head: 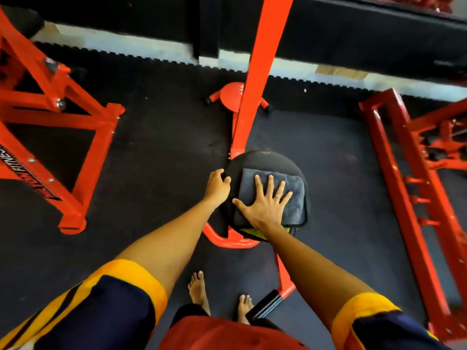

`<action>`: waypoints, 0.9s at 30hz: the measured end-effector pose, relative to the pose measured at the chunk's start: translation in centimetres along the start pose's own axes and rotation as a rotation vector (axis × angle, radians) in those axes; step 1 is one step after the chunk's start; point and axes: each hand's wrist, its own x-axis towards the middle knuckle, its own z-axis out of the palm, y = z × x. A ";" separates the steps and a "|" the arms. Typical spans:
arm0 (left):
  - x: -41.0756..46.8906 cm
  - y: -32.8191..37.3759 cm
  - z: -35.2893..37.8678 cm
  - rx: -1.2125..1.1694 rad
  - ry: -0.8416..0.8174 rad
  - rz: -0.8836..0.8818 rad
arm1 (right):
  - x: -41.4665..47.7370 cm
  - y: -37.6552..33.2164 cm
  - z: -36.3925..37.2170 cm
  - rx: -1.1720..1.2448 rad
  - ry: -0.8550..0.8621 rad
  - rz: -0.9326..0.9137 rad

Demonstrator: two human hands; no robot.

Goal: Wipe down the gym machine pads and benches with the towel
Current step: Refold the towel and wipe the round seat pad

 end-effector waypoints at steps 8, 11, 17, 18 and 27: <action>1.0 0.0 2.5 -0.092 0.022 0.040 | 1.2 3.1 0.2 -0.023 0.028 -0.129; 1.0 -0.4 2.6 -0.068 0.012 0.052 | 2.8 5.0 -0.5 -0.055 0.013 -0.077; 0.7 -0.6 2.3 -0.062 0.011 0.036 | 9.6 2.6 -2.0 0.077 -0.045 0.133; 0.5 -0.6 2.2 -0.067 0.014 0.018 | 10.3 1.5 -2.0 0.090 -0.061 0.120; 1.1 -0.7 2.2 -0.121 0.016 -0.056 | 4.2 5.2 -0.2 -0.088 0.044 -0.570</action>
